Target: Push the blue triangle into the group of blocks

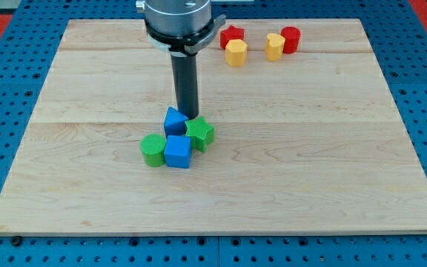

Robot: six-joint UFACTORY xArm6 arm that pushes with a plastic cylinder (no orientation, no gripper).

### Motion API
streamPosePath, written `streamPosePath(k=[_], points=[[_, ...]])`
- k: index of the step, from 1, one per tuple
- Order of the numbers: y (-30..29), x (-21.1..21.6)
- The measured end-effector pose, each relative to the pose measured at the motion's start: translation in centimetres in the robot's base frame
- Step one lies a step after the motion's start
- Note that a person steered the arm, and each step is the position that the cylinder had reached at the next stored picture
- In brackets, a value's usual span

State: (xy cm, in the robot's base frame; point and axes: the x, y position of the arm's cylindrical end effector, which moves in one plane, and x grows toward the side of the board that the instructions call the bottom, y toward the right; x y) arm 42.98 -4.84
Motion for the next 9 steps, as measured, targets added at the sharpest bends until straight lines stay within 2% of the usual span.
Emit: streamPosePath(k=[2,3,4,5,7,9], points=[[-4.0,-0.1],[-8.5,0.7],[-10.0,3.1],[-8.6,3.8],[-7.9,1.2],[-6.3,2.3]])
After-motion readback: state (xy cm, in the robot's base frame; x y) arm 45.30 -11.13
